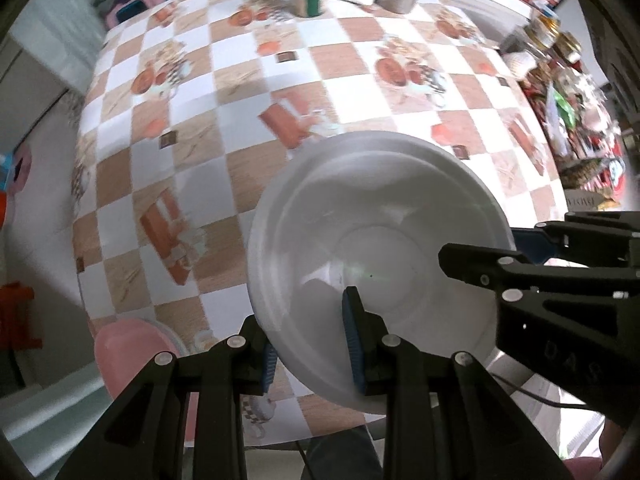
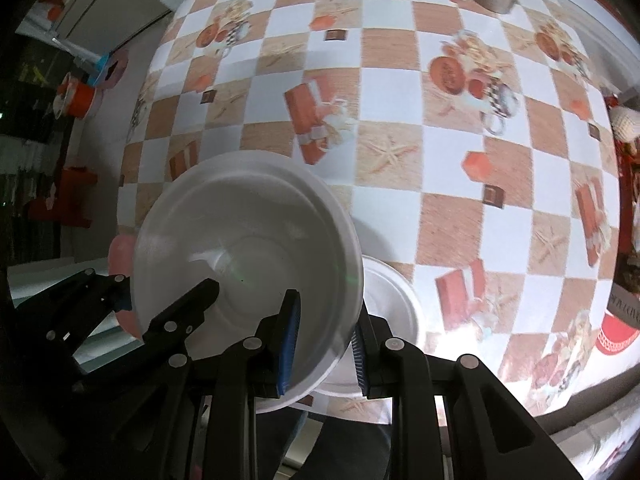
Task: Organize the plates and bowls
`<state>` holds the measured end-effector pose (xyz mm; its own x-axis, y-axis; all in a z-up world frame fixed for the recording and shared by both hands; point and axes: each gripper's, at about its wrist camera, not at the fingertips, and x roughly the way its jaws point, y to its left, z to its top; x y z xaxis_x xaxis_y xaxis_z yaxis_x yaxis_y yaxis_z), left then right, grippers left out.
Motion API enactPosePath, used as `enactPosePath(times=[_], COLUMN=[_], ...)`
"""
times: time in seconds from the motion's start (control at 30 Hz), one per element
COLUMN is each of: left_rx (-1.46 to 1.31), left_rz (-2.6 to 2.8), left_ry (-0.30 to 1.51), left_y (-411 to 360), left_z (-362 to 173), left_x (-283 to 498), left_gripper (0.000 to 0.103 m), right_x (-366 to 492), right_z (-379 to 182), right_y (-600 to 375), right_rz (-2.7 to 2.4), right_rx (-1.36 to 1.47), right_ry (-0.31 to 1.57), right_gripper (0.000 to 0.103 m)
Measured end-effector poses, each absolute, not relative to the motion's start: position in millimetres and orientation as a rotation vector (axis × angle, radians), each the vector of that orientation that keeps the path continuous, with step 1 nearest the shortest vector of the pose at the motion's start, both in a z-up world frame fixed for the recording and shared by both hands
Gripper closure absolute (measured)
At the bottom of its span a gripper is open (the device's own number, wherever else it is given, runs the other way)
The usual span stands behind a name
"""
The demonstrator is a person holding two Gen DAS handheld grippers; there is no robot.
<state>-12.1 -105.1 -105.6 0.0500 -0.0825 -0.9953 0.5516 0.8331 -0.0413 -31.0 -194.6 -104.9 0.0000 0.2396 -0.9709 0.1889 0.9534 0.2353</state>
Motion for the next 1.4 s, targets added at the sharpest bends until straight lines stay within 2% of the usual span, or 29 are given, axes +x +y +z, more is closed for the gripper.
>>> enactPosePath(times=[0.63,0.73,0.9,0.97,1.03,1.1,1.2,1.23,1.4], left_rx=[0.568,0.587,0.567,0.569,0.556,0.535,0.523,0.521,0.515], left_rz=[-0.624,-0.606,-0.61,-0.604,-0.601,-0.592,-0.579,-0.573,-0.561], left_ry=[1.582,1.59,1.591,1.582,1.586,1.589,1.594,1.594,1.586], left_y=[-144.6,-143.9,-137.1,-132.5,-126.1,-119.3,-110.5,-107.9,-105.8], left_z=[-162.0,-163.4,-153.8,-148.3,-144.6,-140.4,-136.1,-135.1,-129.0], left_x=[-46.1,-47.0,-43.8,-42.0,-39.6,-37.5,-35.7,-34.4,-30.6], left_gripper=[0.071,0.065,0.045,0.044,0.039,0.034,0.032,0.032,0.032], right_x=[-86.3,-88.1,-86.6,-86.0,-84.3,-85.7,-87.8,-89.7,-95.0], right_z=[-152.9,-159.7,-160.8,-160.2,-159.1,-156.5,-153.3,-151.8,-153.4], right_y=[-222.8,-219.6,-213.1,-214.8,-219.7,-225.8,-233.2,-235.1,-237.8], right_rz=[-0.058,-0.057,-0.046,-0.047,-0.072,-0.074,-0.085,-0.09,-0.112], right_rx=[0.42,0.406,0.313,0.308,0.291,0.309,0.317,0.325,0.354], right_ry=[1.696,1.713,1.729,1.732,1.729,1.721,1.716,1.71,1.72], right_gripper=[0.076,0.076,0.076,0.067,0.038,0.027,0.006,0.001,0.001])
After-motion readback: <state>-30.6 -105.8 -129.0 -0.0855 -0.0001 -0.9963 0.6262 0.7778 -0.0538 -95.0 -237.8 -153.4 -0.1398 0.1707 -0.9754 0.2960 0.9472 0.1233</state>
